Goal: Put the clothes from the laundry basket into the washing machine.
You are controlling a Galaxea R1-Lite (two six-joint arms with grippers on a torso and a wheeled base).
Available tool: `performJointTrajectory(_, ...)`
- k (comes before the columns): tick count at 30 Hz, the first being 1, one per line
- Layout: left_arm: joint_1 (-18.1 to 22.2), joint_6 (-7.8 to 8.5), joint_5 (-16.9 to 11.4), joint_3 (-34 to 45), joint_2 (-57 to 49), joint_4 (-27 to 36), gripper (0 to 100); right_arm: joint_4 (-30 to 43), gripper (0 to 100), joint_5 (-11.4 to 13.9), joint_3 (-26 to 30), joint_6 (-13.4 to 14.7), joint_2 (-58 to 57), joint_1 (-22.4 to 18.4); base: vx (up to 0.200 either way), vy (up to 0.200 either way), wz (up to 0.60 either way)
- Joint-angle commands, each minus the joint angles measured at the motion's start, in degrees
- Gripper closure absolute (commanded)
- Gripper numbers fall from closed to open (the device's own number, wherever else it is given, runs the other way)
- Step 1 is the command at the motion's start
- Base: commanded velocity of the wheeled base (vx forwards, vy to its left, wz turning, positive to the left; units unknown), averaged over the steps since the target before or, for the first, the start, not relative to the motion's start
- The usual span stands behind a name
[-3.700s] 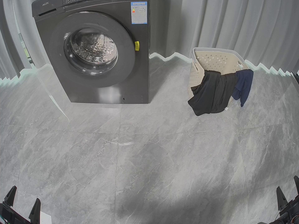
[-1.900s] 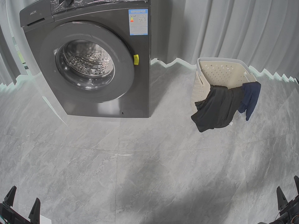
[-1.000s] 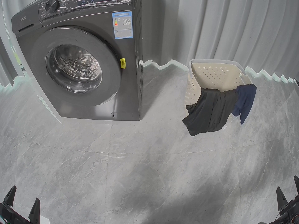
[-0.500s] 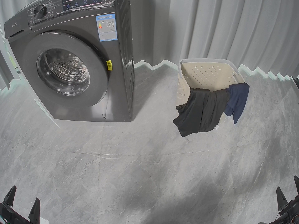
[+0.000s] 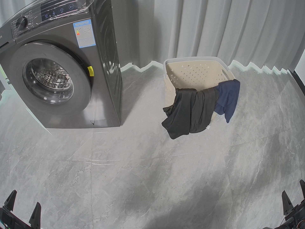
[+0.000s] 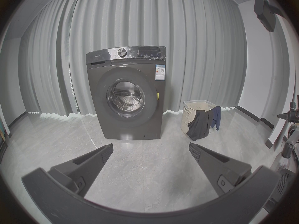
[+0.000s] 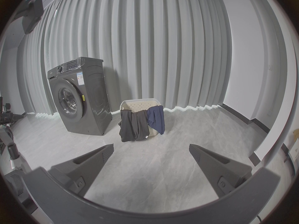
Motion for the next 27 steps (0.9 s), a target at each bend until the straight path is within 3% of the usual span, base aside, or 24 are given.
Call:
performJointTrajectory(1,0.04,-0.02,0.0,0.84,-1.04,0.0,0,-0.03,0,-0.02,0.92,-0.04,-0.75,0.03,0.0,-0.2,0.0)
performJointTrajectory(6,0.04,-0.1,0.0,0.84,-1.04,0.0,0,-0.03,0,-0.02,0.92,-0.04,-0.75,0.03,0.0,-0.2,0.0)
performJointTrajectory(11,0.04,-0.1,0.0,0.84,-1.04,0.0,0,0.06,0,-0.02,0.92,-0.04,-0.75,0.03,0.0,0.0,0.0)
performJointTrajectory(17,0.04,-0.1,0.0,0.84,-1.04,0.0,0,-0.03,0,-0.02,0.92,0.04,-0.75,0.03,0.0,0.0,0.6)
performJointTrajectory(21,0.04,-0.02,0.0,0.84,-1.04,0.0,0,-0.03,0,-0.02,0.92,0.04,-0.75,0.03,0.0,0.0,0.0)
performJointTrajectory(27,0.04,-0.02,0.0,0.84,-1.04,0.0,0,-0.03,0,-0.02,0.92,0.04,-0.75,0.03,0.0,-0.2,0.0)
